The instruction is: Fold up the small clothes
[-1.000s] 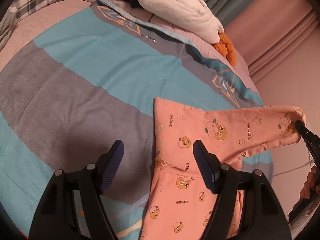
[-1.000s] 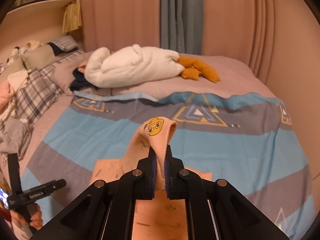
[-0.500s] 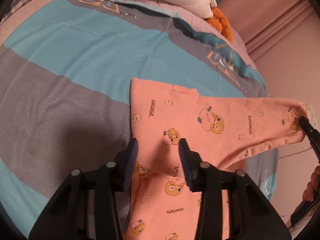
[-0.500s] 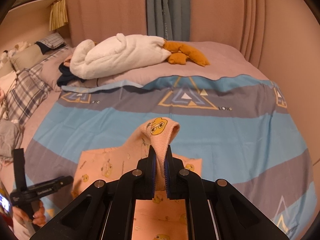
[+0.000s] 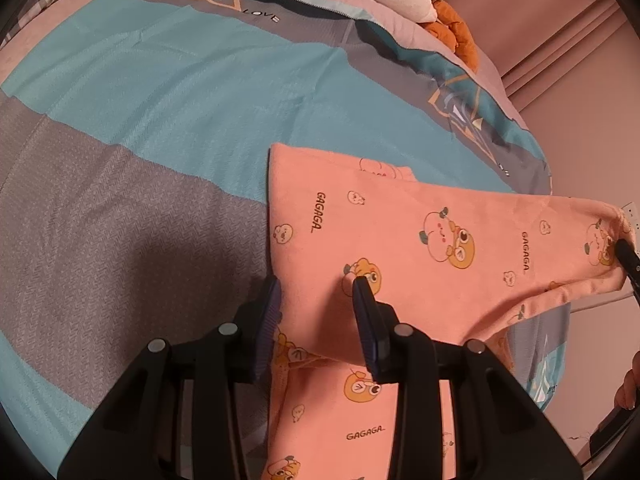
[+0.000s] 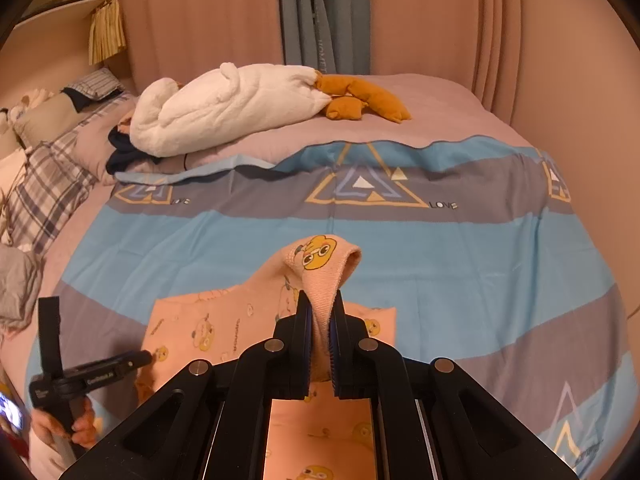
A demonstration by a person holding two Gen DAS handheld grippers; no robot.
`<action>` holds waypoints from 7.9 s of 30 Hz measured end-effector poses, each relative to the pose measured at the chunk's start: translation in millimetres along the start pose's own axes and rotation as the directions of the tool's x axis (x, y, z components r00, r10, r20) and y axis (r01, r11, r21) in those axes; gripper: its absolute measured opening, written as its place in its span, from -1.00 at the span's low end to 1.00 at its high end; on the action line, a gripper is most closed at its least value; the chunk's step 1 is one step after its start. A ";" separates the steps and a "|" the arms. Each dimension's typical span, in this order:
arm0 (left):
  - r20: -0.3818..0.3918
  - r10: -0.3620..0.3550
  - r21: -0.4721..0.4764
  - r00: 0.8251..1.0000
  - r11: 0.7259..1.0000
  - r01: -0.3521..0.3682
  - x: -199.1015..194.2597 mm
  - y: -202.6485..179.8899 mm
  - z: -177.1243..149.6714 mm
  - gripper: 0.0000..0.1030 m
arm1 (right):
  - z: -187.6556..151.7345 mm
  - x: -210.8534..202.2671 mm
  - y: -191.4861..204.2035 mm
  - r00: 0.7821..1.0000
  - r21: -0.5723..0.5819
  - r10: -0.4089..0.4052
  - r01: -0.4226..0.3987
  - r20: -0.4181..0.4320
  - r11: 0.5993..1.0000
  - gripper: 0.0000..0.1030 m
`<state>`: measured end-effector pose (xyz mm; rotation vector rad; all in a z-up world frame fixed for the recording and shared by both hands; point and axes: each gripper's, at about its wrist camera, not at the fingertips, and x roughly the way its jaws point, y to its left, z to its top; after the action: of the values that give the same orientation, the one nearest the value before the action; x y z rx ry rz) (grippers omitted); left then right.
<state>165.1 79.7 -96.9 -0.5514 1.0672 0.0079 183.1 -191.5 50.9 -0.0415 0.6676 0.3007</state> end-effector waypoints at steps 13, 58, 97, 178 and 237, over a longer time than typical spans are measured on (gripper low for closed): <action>-0.050 0.026 0.010 0.998 1.000 -0.026 20.5 3.2 -2.2 -0.30 | -3.8 2.6 -3.5 1.000 0.008 -0.011 0.011 -0.011 1.000 -0.84; -0.055 0.074 0.045 0.996 0.996 -0.072 33.8 1.4 -2.2 -0.20 | -33.3 44.4 -39.5 0.991 0.098 -0.012 0.026 -0.135 0.995 -0.84; -0.061 0.087 0.049 0.994 0.995 -0.084 36.0 -0.4 -0.1 -0.19 | -73.5 87.4 -71.0 0.956 0.208 0.038 0.024 -0.291 0.978 -0.84; -0.070 0.075 0.071 0.995 0.995 -0.070 21.3 -8.2 -35.1 0.32 | -120.4 84.2 -81.4 0.952 0.287 0.057 0.034 -0.301 0.957 -0.38; -0.222 -0.212 0.081 0.952 0.969 0.235 -68.6 23.8 -187.0 0.17 | -251.8 -64.0 -89.3 0.929 0.282 0.062 0.046 -0.364 0.958 -0.07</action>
<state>-29.8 37.0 -117.6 -0.5828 1.1987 -0.3121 9.3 -327.3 -112.9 0.1866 1.0831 0.2020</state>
